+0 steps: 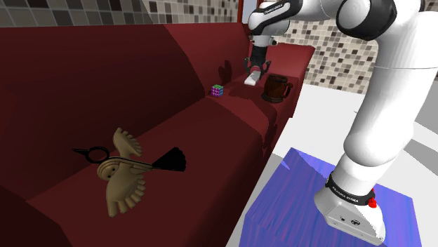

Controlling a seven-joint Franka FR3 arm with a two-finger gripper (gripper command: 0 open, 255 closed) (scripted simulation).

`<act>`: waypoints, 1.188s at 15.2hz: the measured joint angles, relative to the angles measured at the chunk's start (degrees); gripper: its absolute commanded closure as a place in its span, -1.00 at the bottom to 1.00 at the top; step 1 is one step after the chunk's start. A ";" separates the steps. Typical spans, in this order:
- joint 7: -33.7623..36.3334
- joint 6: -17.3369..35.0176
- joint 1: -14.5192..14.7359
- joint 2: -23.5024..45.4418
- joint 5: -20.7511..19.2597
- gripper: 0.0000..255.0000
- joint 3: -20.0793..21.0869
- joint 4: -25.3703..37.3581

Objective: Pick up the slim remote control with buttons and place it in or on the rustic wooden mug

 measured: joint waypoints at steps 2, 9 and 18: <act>0.01 -1.72 -0.08 0.06 -0.03 1.00 -0.05 1.78; 0.42 -6.67 -0.05 -0.61 -0.26 1.00 -0.07 6.09; -4.81 -10.99 -3.48 0.78 0.46 1.00 -2.25 11.43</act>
